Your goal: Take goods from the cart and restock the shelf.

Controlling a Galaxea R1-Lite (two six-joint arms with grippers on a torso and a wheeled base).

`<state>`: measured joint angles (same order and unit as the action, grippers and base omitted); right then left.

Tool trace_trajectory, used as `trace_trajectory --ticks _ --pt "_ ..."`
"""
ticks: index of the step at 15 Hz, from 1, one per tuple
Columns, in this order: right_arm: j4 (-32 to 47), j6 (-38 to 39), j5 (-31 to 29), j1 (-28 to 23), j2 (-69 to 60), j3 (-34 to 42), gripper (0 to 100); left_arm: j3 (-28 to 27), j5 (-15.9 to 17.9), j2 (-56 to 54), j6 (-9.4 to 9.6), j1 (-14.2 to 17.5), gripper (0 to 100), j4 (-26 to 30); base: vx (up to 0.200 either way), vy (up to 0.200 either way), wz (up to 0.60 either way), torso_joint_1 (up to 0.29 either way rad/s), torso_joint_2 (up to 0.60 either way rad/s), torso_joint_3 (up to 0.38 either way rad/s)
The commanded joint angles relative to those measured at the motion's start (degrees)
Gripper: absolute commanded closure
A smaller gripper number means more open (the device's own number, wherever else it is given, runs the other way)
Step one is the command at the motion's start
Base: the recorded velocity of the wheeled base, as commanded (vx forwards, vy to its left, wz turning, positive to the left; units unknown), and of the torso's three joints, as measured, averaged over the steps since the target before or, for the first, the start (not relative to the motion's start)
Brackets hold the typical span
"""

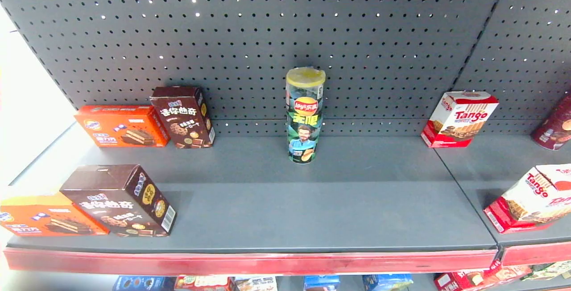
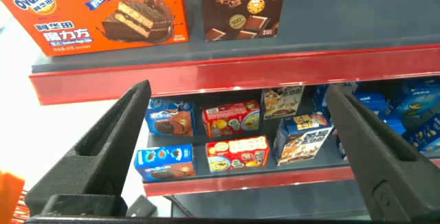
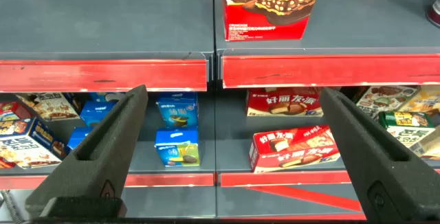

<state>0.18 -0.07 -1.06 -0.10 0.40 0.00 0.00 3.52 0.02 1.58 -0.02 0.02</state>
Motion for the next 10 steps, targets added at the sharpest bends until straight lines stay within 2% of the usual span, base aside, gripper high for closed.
trace_trajectory --ticks 1,7,10 --pt "0.0 0.0 0.0 0.0 0.0 0.0 0 0.0 0.0 0.0 0.0 0.0 0 0.1 0.0 0.0 0.0 0.0 0.0 0.0" --pt "0.0 0.0 0.0 0.0 0.0 -0.1 0 0.0 0.1 0.1 -0.09 0.0 0 0.1 0.0 0.0 0.0 0.0 0.0 0.0" --pt "0.1 0.1 -0.2 0.0 0.0 0.0 0 0.0 0.1 0.1 -0.09 -0.1 0 0.1 0.0 0.0 0.6 0.001 0.0 0.002"
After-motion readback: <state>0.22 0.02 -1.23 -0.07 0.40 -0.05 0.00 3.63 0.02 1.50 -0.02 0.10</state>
